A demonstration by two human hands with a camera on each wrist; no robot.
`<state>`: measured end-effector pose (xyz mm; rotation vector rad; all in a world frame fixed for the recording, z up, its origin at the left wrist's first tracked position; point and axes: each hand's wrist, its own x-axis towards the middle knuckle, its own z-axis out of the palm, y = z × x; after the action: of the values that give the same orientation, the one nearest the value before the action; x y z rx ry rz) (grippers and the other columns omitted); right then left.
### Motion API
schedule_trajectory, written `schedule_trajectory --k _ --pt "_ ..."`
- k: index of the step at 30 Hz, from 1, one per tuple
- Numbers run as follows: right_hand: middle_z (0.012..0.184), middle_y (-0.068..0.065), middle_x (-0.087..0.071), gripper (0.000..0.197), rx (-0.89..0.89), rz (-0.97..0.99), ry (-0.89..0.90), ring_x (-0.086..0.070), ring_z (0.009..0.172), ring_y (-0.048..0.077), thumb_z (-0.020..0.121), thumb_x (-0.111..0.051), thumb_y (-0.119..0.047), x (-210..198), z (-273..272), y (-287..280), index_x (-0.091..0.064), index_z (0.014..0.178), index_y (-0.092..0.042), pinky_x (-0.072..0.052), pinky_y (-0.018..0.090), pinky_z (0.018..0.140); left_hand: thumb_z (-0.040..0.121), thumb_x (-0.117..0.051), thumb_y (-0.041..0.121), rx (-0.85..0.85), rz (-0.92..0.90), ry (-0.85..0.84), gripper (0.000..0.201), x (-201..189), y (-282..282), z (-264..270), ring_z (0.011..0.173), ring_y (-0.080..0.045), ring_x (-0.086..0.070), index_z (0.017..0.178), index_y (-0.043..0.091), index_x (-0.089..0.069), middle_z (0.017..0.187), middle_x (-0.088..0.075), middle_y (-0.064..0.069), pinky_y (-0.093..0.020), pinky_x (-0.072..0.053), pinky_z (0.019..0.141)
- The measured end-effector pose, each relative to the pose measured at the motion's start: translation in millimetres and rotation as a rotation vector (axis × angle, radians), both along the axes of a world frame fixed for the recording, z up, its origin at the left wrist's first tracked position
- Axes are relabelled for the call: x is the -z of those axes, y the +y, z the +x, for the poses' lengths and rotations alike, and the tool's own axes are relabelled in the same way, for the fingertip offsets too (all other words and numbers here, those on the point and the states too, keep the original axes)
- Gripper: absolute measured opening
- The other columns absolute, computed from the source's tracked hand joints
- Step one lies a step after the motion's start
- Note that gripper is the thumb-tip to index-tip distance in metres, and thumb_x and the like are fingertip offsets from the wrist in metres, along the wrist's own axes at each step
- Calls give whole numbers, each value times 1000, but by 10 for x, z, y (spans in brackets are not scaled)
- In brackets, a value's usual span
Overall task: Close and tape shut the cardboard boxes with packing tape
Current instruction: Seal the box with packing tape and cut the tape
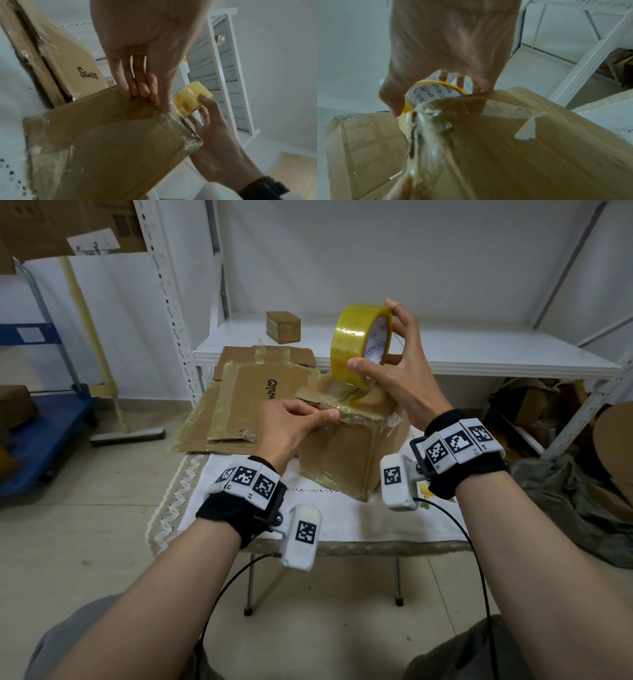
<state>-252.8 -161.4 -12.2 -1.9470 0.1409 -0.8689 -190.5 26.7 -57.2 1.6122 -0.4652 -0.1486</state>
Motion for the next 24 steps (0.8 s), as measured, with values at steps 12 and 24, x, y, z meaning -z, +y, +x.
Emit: schedule_trajectory --k 12,24 --pt "156 -5 -32 107 8 -16 2 -41 140 22 64 -88 -52 18 10 -18 -27 152 -42 -46 52 109 69 -86 22 32 170 -694 18 -114 2 47 87 -8 -51 85 18 -78 88 -54 14 -6 -36 75" --pt "143 -6 -28 103 11 -74 46 -32 139 14 72 -83 -42 7 1 -23 -23 156 -39 -42 51 113 78 -81 7 125 118 -1029 18 -34 -69 162 86 -16 -70 95 10 -80 97 -74 -1 -28 -56 80"
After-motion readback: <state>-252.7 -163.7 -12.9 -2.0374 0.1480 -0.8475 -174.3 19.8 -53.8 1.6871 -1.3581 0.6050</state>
